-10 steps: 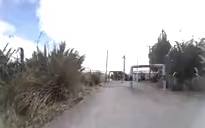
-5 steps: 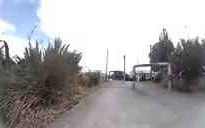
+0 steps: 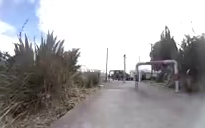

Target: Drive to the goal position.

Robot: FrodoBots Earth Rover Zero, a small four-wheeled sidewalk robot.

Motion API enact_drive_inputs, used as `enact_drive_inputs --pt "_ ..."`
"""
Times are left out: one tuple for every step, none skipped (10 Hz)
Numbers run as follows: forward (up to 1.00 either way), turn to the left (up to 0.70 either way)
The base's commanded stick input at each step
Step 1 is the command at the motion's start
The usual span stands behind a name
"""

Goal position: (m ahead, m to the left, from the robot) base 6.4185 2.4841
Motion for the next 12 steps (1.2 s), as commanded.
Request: enact_drive_inputs --pt "0.77 0.00" --pt "0.72 0.00" --pt "0.70 0.00" --pt "0.70 0.00" --pt "0.70 0.00" --pt "0.70 0.00" --pt "0.70 0.00" --pt "0.70 0.00" --pt "0.70 0.00" --pt "0.70 0.00" --pt "0.70 0.00" --pt "0.70 -0.35"
